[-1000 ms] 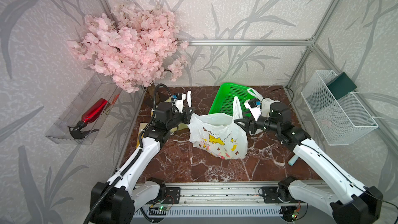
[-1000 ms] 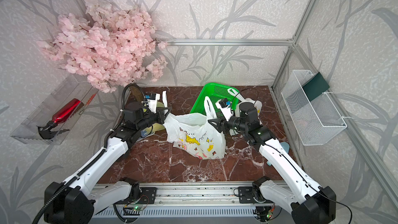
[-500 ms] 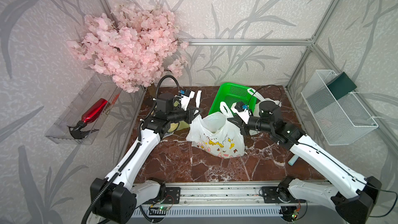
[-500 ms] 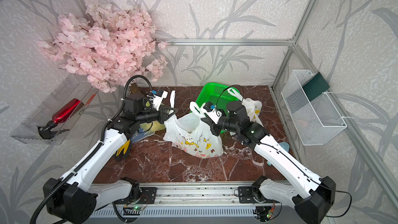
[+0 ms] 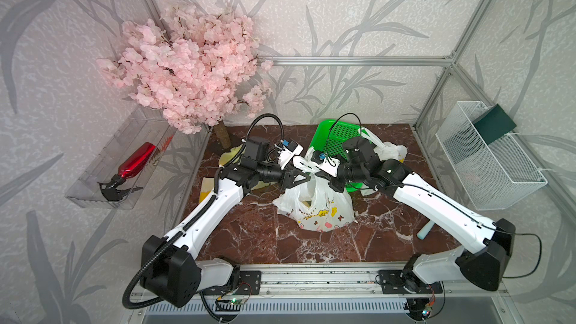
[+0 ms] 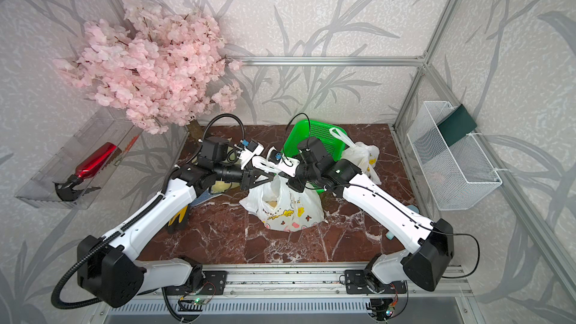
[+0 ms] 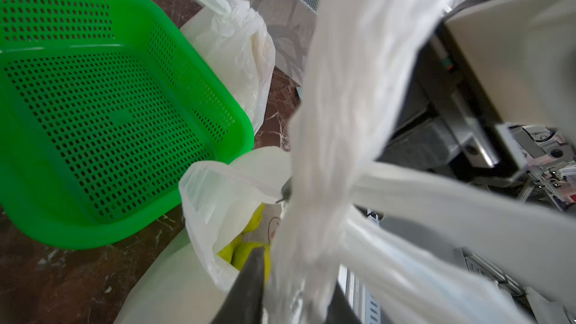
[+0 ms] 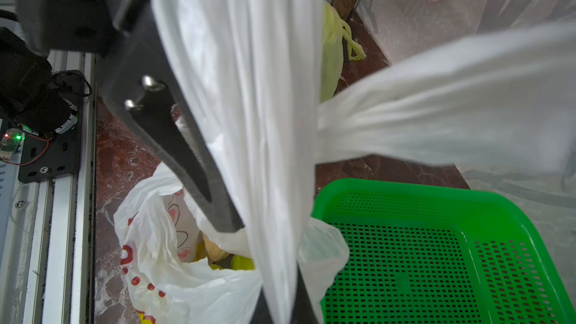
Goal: Place the pears into plastic bags & tie knots
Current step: Tie the plastic bag at the center of the board.
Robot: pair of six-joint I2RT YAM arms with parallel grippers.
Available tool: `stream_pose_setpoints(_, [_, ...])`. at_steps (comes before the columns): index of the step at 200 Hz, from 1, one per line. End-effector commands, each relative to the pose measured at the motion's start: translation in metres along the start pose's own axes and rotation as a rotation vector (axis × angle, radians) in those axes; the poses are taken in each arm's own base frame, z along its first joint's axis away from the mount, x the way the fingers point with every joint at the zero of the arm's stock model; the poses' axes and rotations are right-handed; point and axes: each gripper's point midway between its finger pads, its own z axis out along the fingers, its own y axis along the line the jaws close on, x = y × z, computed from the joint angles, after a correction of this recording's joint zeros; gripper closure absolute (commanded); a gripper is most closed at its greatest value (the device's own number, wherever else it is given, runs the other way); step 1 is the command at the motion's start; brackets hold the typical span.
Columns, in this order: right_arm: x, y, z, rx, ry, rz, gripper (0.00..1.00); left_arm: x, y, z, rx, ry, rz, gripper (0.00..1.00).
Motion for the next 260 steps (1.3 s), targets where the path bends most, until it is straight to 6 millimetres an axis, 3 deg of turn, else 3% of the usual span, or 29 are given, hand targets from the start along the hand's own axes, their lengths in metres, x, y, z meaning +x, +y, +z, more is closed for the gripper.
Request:
stream_pose_setpoints(1, [0.0,0.011,0.003,-0.041,0.049,-0.035,1.0,-0.005,-0.015,-0.006,0.046,-0.039,0.082,0.64])
stream_pose_setpoints(38, [0.004,0.02,0.011,-0.077,0.104,-0.055,1.0,-0.011,-0.018,-0.009,0.031,-0.056,0.099,0.57])
stream_pose_setpoints(77, [0.003,0.024,0.015,-0.109,0.121,-0.043,1.0,-0.023,-0.015,-0.005,0.039,-0.095,0.083,0.57])
stream_pose_setpoints(98, [-0.002,0.02,0.016,-0.086,0.112,-0.008,1.0,-0.02,-0.016,0.002,0.054,-0.084,0.077,0.68])
stream_pose_setpoints(111, [-0.005,0.017,0.014,-0.068,0.099,0.021,1.0,-0.02,-0.012,0.003,0.044,-0.082,0.071,0.84])
stream_pose_setpoints(126, [-0.012,0.015,0.005,-0.058,0.061,0.062,0.92,-0.018,-0.004,0.003,0.0,-0.077,0.069,1.0])
stream_pose_setpoints(143, [-0.024,0.006,-0.012,-0.062,-0.012,0.184,0.65,-0.017,0.003,0.003,-0.039,-0.075,0.074,1.0])
stream_pose_setpoints(163, [-0.045,-0.016,-0.036,-0.08,-0.137,0.425,0.53,-0.014,0.014,0.005,-0.083,-0.063,0.066,1.0])
stream_pose_setpoints(179, [-0.056,-0.034,-0.044,-0.104,-0.213,0.624,0.51,-0.014,0.019,0.006,-0.099,-0.057,0.06,1.0])
stream_pose_setpoints(196, [-0.063,-0.039,-0.038,-0.153,-0.223,0.765,0.52,-0.014,0.019,0.008,-0.097,-0.059,0.059,1.0])
stream_pose_setpoints(260, [-0.082,-0.052,-0.01,-0.207,-0.205,0.825,0.5,-0.014,0.013,0.007,-0.084,-0.056,0.071,1.0])
